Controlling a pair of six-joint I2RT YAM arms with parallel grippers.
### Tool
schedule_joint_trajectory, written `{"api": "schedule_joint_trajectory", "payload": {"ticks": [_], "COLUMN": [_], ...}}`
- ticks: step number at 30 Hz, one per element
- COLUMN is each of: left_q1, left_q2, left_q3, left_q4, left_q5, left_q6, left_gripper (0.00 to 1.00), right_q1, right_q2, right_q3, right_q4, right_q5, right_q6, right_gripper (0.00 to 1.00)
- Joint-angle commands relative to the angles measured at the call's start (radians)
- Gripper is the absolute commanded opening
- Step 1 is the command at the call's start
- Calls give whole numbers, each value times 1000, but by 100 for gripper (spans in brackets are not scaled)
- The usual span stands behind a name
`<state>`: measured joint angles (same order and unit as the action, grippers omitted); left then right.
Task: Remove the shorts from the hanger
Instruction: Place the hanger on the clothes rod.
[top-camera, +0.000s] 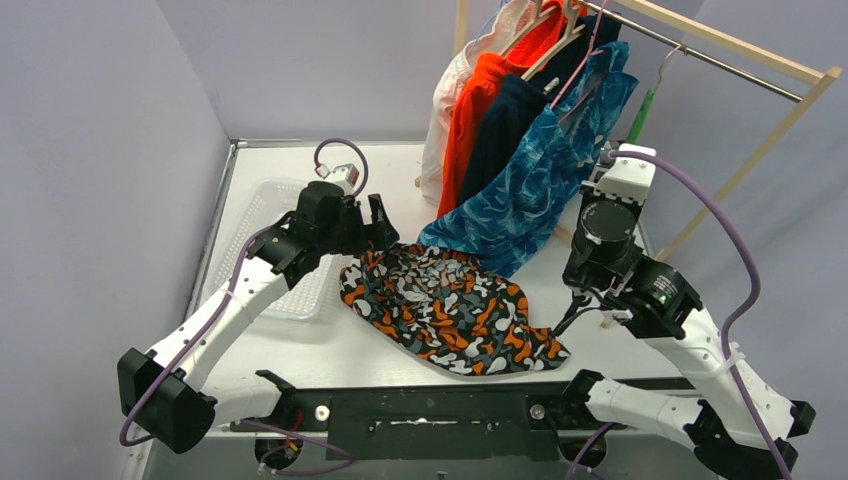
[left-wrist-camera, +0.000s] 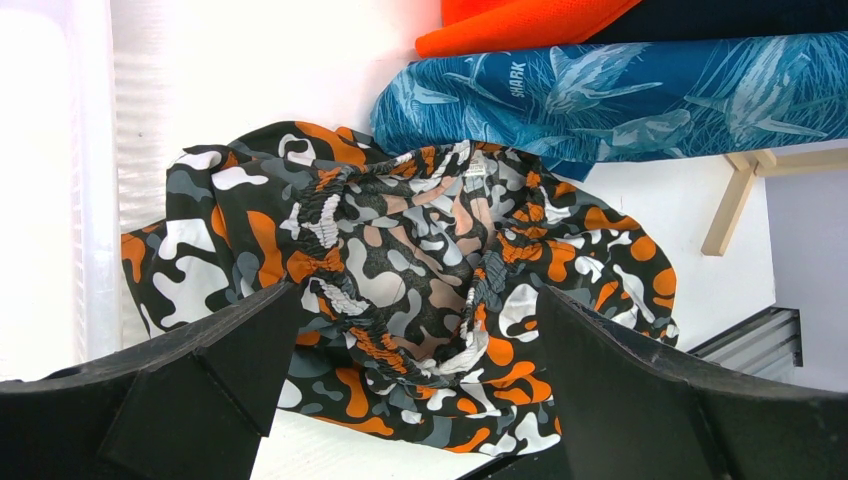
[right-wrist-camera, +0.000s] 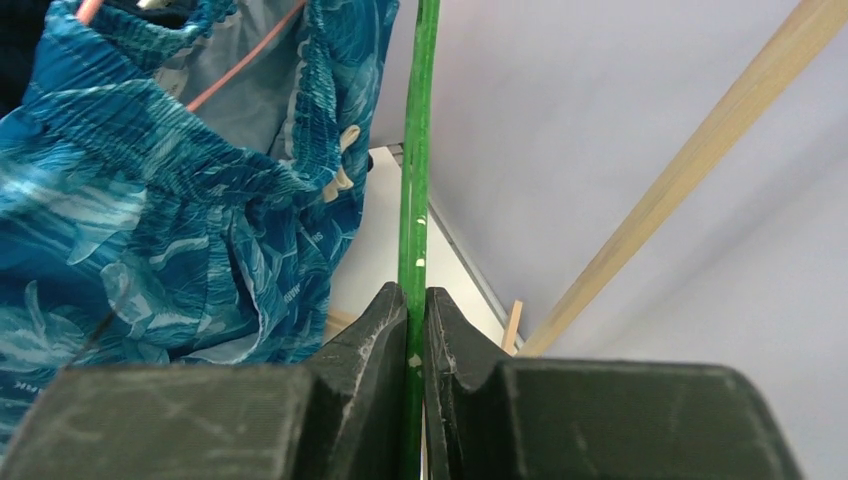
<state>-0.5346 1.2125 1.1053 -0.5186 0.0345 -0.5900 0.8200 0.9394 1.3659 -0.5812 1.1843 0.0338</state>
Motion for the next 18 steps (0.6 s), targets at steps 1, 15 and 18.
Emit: {"api": "schedule_joint_trajectory", "payload": {"ticks": [1,15,18], "left_q1": [7,10,10], "left_q2": [0,-18,-18], "left_q3": [14,1,-2], "left_q4": [71,69,75], "left_q5": [4,5,9], "left_q6": [11,10,6], "left_gripper": [89,89,89], "right_q1": [63,183,182], "right_q2": [-12,-10,0], "right_q3": [-15,-43,-19], "right_q4": [218,389,455], "right_q5": [48,150,149], "right_q6": [-170,-332,-414], "right_gripper": [0,0,0]}}
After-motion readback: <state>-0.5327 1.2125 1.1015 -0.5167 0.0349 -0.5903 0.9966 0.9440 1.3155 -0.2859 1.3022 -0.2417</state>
